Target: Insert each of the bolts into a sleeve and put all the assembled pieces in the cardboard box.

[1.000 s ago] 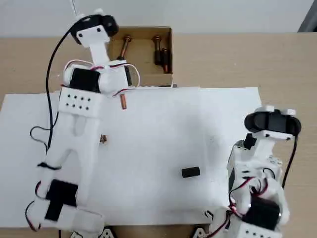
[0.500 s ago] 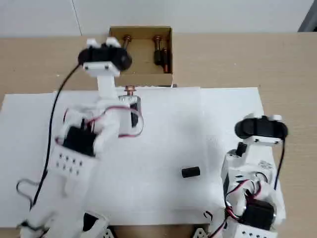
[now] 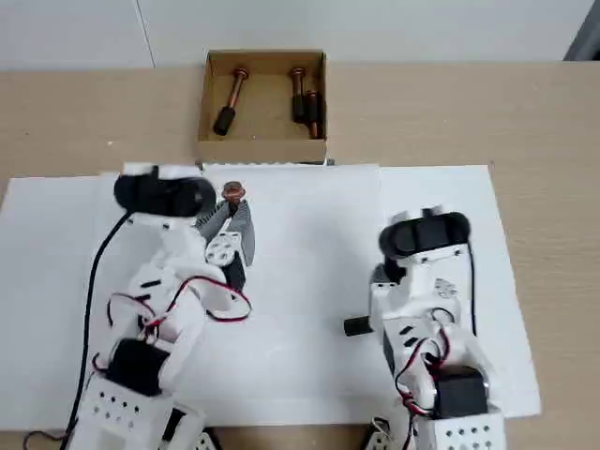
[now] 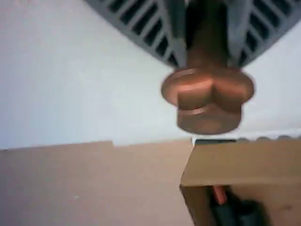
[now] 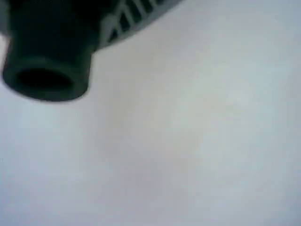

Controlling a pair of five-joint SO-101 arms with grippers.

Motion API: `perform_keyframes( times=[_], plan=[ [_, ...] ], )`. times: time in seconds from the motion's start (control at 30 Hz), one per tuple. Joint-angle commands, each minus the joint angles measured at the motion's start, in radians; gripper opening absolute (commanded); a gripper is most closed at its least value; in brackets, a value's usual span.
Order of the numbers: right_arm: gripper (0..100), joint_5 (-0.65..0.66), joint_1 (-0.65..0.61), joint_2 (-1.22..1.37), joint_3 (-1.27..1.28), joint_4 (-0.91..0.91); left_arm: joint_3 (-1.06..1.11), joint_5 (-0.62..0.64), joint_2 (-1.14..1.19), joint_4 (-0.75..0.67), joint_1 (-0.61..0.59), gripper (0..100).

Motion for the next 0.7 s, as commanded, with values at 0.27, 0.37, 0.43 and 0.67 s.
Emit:
perform_keyframes(
  times=[0.27, 0.37, 0.43, 0.67],
  plan=[
    [0.2, -0.005, -0.239, -0.007, 0.114, -0.263, 0.246, -0.021, -0.407, -0.068, 0.006, 0],
    [0.2, -0.005, -0.317, -0.007, 0.15, -0.32, 0.317, -0.02, -0.548, -0.064, 0.006, 0],
    [0.2, -0.003, -0.369, -0.007, 0.175, -0.358, 0.349, -0.003, -0.585, -0.064, 0.002, 0],
    [0.2, 0.135, -0.461, -0.007, 0.273, -0.49, 0.314, 0.172, -0.568, -0.066, 0.0, 0]
  ],
)
